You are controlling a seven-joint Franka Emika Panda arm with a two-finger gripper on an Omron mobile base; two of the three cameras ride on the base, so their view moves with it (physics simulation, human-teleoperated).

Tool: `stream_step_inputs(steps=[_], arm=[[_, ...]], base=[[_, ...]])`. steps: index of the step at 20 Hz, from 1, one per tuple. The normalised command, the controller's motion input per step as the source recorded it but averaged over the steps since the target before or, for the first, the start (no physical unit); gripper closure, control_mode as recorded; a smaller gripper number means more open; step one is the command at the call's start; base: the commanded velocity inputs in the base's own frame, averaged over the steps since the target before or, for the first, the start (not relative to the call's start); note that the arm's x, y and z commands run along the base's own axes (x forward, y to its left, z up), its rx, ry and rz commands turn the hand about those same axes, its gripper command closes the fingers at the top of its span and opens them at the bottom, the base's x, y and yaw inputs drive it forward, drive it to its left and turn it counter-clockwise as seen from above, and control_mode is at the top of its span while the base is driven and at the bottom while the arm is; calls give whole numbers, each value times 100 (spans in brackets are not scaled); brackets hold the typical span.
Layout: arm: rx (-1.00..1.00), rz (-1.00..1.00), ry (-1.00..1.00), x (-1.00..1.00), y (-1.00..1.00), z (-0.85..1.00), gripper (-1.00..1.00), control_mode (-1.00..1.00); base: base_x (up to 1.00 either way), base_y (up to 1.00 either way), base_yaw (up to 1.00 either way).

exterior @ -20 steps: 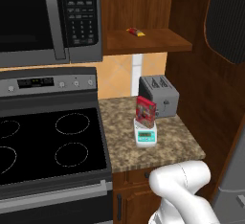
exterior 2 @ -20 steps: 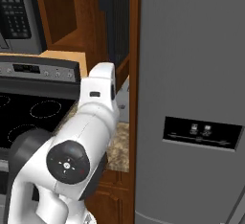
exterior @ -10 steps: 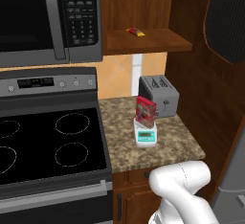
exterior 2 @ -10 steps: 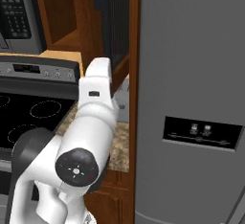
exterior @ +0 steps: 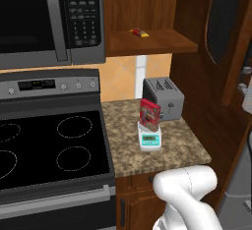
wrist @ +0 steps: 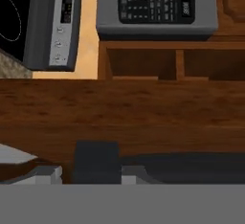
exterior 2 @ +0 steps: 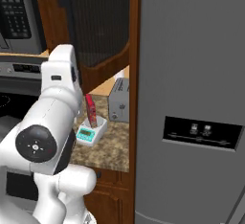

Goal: Pick the cereal and place it on the digital scale for weighing, and close the cabinet.

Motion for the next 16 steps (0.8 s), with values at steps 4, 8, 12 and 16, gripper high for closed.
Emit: stream_step_inputs(steps=[4, 8, 12, 16], arm=[[7, 6, -9, 91, 54, -32, -100, -100], [8, 8, -14, 90, 45, -37, -100, -100], [9, 8, -15, 90, 33, -29, -100, -100], [9, 6, -14, 91, 19, -24, -100, -100]], base=[[0, 0, 0], [0, 0, 0], [0, 0, 0], [0, 0, 0]])
